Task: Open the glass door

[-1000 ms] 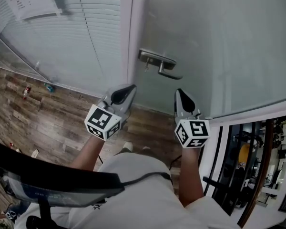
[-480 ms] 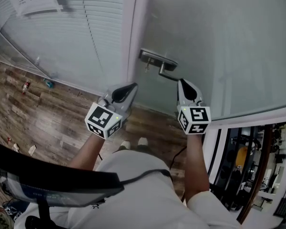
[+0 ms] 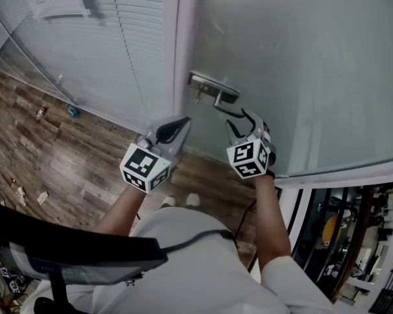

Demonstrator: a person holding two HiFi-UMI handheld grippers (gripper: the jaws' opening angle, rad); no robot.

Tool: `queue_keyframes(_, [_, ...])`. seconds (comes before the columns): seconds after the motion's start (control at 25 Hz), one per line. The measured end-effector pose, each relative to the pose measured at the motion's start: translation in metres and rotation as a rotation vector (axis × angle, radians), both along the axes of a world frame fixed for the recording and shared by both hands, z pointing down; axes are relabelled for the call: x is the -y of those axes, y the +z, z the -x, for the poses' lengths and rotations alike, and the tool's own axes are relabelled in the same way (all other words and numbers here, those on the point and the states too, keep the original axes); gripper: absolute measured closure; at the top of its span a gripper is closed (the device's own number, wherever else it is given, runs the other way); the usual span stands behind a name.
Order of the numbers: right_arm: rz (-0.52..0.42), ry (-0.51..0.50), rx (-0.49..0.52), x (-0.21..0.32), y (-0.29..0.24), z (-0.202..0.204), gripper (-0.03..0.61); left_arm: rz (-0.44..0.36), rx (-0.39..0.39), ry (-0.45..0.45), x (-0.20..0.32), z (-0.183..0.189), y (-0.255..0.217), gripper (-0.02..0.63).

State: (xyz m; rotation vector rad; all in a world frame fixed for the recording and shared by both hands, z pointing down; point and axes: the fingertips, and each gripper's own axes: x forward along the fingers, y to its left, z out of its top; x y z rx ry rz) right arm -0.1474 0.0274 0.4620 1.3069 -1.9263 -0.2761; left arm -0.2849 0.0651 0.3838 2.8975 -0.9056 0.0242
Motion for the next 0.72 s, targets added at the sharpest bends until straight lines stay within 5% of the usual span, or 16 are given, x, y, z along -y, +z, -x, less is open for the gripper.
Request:
queue_keyframes(0.28, [-0.001,-0.046,-0.231,0.014,0.028,-0.007,0.359,0.025,0.010,-0.030,-0.008,-0.005,0.005,0.611])
queue_keyframes(0.36, [-0.033,-0.039,-0.277,0.019,0.029,-0.009,0.426,0.026,0.015,-0.041,-0.009,-0.004,0.007,0.611])
queue_keyframes(0.72, [-0.040,-0.017,-0.167,0.022,0.030,-0.010,0.440,0.023,0.033,-0.077,-0.007,0.004,0.007,0.611])
